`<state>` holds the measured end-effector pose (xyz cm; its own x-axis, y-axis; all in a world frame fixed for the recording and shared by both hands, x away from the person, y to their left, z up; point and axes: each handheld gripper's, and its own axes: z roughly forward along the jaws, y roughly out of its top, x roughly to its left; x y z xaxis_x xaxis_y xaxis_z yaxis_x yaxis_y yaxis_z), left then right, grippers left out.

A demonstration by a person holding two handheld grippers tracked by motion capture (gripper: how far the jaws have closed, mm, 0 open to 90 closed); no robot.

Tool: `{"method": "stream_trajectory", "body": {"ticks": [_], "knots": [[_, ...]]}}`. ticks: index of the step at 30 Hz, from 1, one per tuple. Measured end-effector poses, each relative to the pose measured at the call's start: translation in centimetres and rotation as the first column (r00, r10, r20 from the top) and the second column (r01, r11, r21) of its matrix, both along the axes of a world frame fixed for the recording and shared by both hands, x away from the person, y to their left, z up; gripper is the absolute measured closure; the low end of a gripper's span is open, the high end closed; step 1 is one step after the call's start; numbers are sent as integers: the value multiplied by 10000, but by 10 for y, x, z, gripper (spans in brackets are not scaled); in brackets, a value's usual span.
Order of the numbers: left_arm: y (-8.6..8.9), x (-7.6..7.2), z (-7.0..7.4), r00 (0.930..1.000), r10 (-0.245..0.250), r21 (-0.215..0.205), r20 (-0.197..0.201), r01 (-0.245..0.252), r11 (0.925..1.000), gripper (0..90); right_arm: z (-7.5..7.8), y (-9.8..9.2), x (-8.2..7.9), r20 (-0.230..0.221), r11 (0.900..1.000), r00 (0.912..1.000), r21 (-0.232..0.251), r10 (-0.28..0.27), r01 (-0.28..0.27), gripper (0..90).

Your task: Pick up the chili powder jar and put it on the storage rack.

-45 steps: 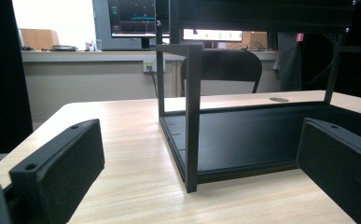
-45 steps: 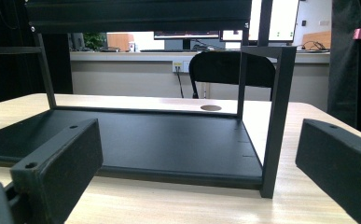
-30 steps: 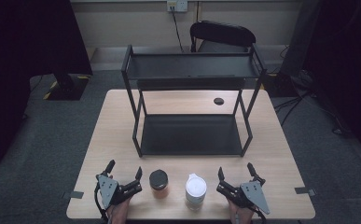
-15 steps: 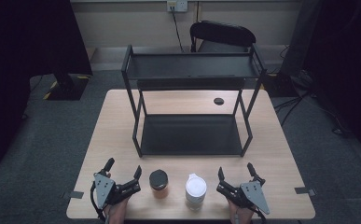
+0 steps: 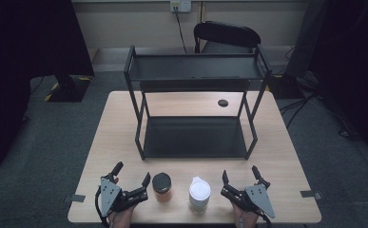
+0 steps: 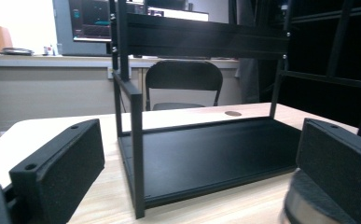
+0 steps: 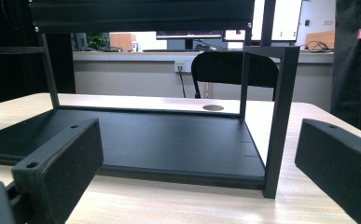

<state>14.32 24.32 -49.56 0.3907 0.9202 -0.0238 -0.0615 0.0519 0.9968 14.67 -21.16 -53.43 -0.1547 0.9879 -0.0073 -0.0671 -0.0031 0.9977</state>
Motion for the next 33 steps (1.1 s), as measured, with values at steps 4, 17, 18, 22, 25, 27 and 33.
{"method": "stream_trajectory", "body": {"ticks": [4, 17, 18, 22, 25, 27, 33], "knots": [[-2, -2, 2, 9997, -220, -147, 49, 220, 9996, 1, 0, 1, 0, -3, 10000, 10000, 3, -37, 37, 0], [-18, -12, 4, 9954, -929, -106, 243, 932, 9956, 2, 0, 1, 0, -1, 10000, 10000, -1, -59, 59, 0], [-19, -12, 4, 9948, -997, -108, 217, 999, 9949, 2, 0, 1, 0, -3, 10000, 10000, -1, -59, 59, 0], [-24, -12, 3, 9926, -1210, 30, 35, 1210, 9926, 3, 0, 1, 0, -3, 10000, 10000, 0, -60, 60, 0], [-27, -13, 1, 9911, -1328, 99, -53, 1328, 9911, 32, 0, 1, 0, -2, 10000, 10000, -1, -82, 82, 0], [-29, -13, -1, 9906, -1364, 63, -98, 1365, 9906, 60, 0, 2, 0, -1, 10000, 10000, 0, -92, 92, 0], [-32, -8, 0, 9860, -1588, 365, -503, 1607, 9863, 98, 0, 2, 0, 0, 10000, 10000, 0, -91, 91, 0]]}}
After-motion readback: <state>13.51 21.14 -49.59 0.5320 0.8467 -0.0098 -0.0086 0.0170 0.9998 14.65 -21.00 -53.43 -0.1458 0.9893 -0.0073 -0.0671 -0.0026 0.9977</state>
